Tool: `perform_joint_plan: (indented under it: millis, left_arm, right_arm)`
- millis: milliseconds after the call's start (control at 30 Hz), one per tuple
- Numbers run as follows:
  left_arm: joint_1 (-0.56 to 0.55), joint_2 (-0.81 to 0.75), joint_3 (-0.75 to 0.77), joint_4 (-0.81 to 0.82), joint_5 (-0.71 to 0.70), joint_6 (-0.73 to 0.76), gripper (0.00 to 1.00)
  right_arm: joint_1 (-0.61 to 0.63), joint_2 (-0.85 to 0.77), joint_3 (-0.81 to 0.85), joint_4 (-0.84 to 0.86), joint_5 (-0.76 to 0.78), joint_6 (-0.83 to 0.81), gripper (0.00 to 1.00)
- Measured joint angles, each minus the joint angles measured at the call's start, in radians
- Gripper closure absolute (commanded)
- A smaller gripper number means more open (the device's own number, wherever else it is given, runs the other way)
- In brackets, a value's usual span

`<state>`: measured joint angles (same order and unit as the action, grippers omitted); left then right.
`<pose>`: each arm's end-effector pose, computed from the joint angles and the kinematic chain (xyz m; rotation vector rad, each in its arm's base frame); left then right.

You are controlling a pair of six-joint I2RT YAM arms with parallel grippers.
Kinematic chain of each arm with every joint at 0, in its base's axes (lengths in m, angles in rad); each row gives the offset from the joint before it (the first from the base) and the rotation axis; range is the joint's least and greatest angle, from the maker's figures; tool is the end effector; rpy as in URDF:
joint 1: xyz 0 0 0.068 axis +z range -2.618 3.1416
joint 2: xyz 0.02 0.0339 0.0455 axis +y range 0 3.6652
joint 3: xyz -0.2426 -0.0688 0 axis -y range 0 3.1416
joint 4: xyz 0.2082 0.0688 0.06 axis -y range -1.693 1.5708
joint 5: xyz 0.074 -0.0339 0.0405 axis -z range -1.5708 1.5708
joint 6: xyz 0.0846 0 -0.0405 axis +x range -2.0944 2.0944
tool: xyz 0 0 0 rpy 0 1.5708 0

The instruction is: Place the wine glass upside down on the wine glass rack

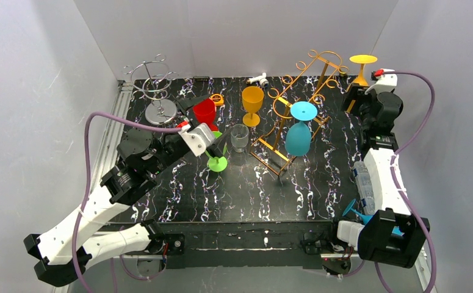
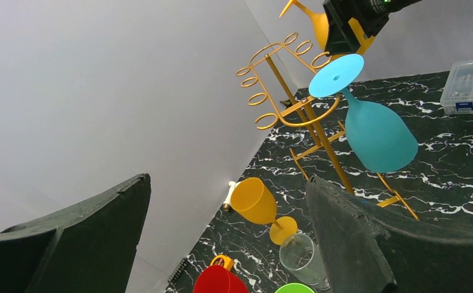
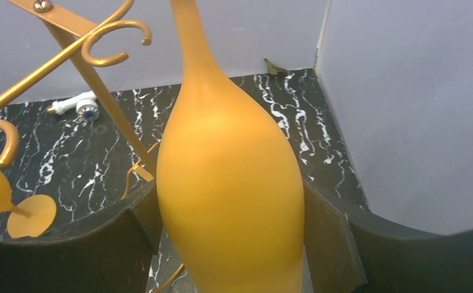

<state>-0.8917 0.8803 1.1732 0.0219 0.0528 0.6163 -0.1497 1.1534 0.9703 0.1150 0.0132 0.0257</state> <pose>0.1210 -0.1570 0.4672 0.8961 0.8873 -0.2712 0.2921 -0.0452 0.3456 0.1537 1.6327 -0.1057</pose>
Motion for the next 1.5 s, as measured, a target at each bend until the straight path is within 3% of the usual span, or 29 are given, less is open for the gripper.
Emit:
perform_joint_plan:
  millis: [467, 1233, 1500]
  left_arm:
    - [0.005, 0.015, 0.000, 0.000, 0.011, 0.000, 0.02]
    - [0.006, 0.016, 0.000, 0.000, 0.015, 0.000, 0.02]
    - [0.007, 0.016, 0.000, 0.000, 0.016, 0.001, 0.02]
  right_arm:
    - [0.000, 0.085, -0.003, 0.087, -0.138, 0.004, 0.55]
    - [0.000, 0.124, -0.020, 0.122, -0.199, 0.000, 0.56]
    - [0.000, 0.137, -0.047, 0.144, -0.215, 0.002, 0.44]
